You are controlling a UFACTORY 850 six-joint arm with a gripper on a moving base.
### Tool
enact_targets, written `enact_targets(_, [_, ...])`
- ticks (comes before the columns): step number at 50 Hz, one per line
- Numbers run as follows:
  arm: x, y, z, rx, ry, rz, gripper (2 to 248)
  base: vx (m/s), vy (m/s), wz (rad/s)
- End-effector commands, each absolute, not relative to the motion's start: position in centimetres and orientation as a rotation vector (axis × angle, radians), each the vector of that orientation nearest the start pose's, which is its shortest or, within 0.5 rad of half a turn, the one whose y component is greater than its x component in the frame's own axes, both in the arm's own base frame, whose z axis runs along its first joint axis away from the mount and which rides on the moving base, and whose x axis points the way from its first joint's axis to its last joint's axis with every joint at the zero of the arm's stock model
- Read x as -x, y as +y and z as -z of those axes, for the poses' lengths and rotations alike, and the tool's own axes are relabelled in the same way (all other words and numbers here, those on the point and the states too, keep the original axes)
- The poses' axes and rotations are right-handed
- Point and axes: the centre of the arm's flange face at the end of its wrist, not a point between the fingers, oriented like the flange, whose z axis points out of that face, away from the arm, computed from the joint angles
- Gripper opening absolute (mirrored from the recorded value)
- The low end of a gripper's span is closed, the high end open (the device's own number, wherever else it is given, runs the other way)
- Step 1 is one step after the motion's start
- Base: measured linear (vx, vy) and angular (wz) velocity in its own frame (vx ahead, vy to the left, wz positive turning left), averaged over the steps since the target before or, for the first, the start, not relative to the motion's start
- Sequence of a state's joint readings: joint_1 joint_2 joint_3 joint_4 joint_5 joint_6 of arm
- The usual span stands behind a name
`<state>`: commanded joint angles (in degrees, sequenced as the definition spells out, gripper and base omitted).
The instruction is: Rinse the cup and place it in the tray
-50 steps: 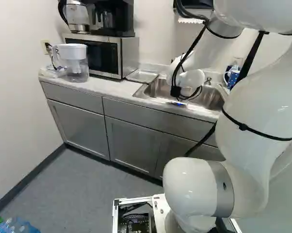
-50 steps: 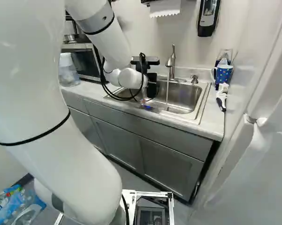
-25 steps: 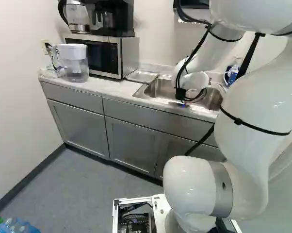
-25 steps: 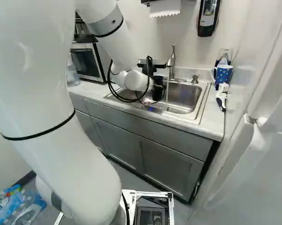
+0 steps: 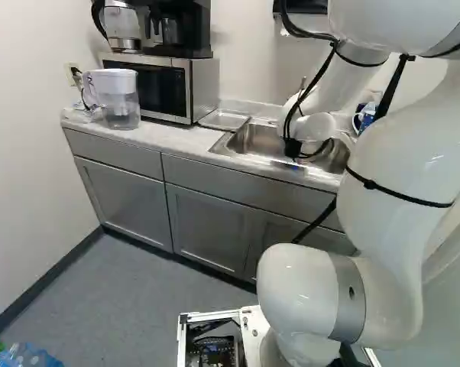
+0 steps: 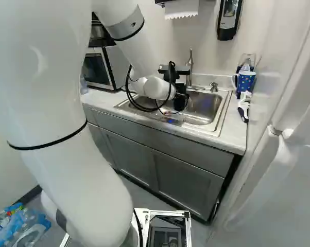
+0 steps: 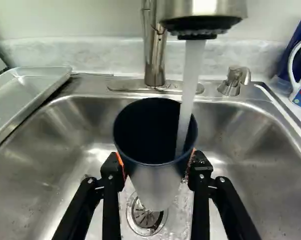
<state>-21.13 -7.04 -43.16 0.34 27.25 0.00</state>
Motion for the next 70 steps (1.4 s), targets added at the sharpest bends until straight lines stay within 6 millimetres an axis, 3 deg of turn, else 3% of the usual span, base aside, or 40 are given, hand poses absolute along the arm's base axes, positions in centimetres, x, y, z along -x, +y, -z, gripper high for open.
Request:
enact_targets(13, [-46.8,-19.6,-45.5,2.806,0.574,1.736,126,0.000,0.000,0.000])
enact_targets(70, [-46.8,-19.7,-45.5,2.806,0.575,1.736,126,0.000,0.000,0.000])
